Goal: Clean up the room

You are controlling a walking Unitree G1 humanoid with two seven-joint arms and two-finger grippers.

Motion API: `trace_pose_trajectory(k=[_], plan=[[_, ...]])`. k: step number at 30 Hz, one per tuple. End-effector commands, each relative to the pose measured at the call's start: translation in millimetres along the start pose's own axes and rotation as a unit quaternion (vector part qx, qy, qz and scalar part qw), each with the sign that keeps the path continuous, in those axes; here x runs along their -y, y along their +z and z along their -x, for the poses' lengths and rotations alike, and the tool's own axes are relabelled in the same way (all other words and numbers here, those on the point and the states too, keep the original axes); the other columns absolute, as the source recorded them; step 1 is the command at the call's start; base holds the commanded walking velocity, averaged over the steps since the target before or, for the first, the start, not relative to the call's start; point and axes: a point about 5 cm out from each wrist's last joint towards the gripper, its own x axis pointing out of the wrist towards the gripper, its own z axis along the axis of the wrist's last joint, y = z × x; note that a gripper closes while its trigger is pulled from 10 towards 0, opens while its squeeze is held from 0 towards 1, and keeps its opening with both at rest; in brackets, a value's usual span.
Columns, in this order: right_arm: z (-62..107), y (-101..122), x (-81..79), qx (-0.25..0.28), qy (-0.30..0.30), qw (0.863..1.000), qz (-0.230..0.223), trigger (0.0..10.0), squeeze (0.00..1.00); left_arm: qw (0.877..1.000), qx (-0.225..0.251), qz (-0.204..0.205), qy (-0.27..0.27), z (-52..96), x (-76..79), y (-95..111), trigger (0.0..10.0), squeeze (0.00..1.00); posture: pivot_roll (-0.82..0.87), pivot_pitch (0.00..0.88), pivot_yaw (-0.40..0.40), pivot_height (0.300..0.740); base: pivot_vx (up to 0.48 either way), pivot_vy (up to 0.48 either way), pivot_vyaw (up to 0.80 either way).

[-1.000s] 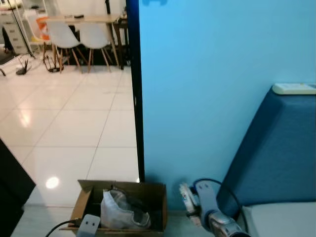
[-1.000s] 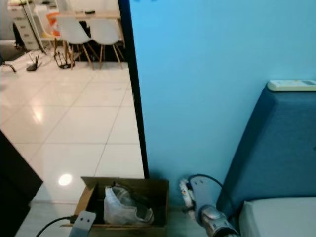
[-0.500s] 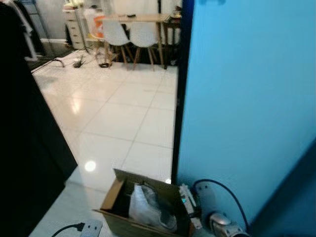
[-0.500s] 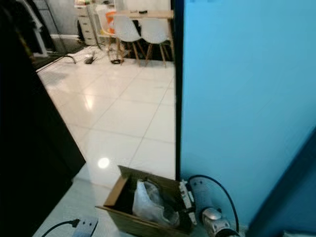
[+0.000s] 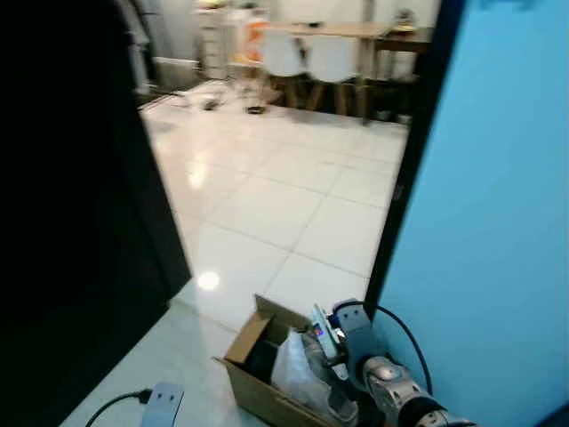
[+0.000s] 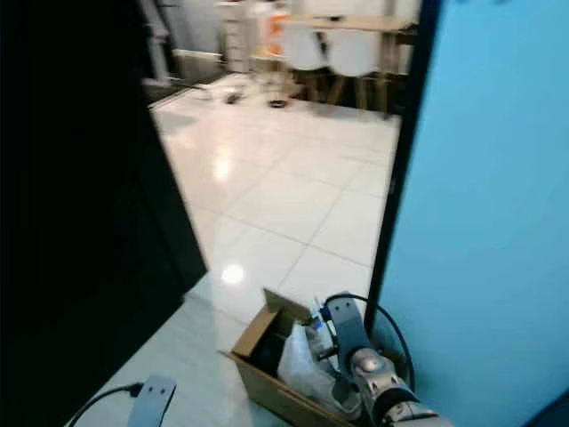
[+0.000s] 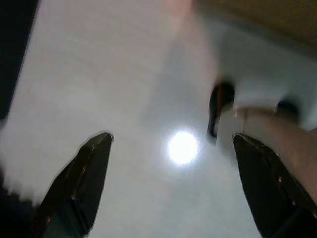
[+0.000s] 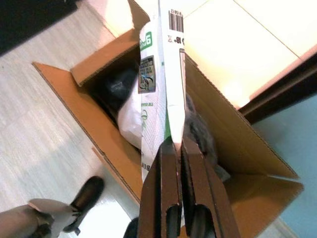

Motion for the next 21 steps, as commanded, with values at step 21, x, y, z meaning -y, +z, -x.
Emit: trace_pose_trajectory(k=[21], plan=[[4.7, -31.1, -2.3, -0.114, 0.028, 0.972, 0.204, 10.0, 0.0, 1.0, -0.006, 0.016, -0.01, 1.6, 3.7, -8.9, 10.0, 0.0, 0.03, 0.0, -0.038, 0.74, 0.101, 0.0, 0.0]])
